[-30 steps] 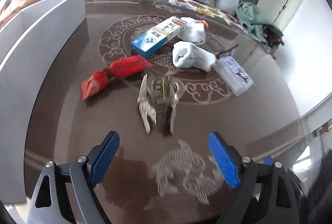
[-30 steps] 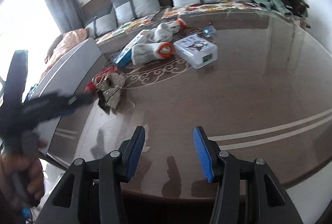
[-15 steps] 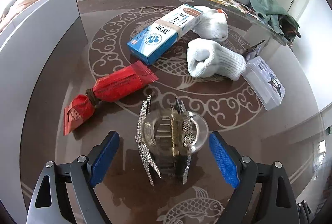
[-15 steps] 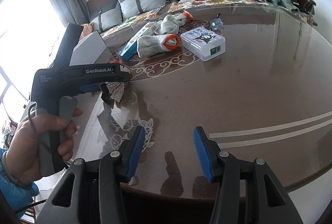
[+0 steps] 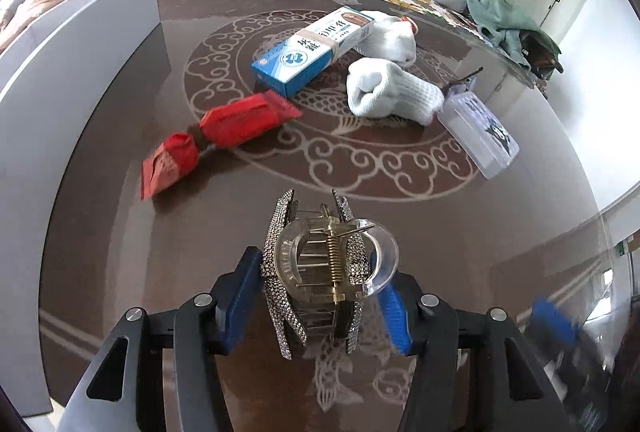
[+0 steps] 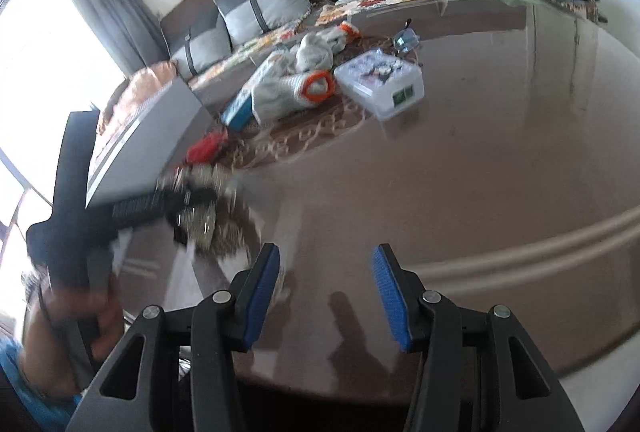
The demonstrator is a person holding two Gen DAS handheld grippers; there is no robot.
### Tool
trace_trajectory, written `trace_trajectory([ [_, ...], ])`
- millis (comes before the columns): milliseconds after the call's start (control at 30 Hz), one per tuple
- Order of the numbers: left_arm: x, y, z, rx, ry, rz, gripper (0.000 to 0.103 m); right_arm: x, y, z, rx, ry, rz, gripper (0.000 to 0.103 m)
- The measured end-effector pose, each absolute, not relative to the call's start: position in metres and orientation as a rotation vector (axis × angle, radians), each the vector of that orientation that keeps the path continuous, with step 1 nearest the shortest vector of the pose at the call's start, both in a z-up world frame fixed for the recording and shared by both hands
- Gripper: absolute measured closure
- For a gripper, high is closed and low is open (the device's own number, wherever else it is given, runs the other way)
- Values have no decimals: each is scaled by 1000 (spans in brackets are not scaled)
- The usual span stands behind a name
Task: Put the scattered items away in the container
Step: 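Lift the hair clip with the left tool while the right tool grasps the clear Kuromi box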
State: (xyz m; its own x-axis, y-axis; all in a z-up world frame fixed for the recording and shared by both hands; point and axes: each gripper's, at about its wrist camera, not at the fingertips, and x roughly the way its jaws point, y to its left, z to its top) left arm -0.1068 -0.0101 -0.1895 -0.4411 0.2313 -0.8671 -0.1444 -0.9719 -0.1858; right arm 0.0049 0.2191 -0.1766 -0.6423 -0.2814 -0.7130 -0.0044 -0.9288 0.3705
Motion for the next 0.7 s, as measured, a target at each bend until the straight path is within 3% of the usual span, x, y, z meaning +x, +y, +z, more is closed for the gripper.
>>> trace_trajectory([
  [300, -106, -10, -188, -1515, -152, 2478, 48, -105, 248, -154, 1206, 84, -2638, 53],
  [400, -106, -11, -189, -1522, -159, 2476, 48, -129, 249, -157, 1187, 190, -2544, 53],
  [600, -107, -13, -190, -1536, -174, 2472, 48, -157, 238, -168, 1217, 308, -2435, 40],
  [700, -108, -13, -191, -1542, -180, 2469, 48, -169, 237, -174, 1238, 347, -2477, 40],
])
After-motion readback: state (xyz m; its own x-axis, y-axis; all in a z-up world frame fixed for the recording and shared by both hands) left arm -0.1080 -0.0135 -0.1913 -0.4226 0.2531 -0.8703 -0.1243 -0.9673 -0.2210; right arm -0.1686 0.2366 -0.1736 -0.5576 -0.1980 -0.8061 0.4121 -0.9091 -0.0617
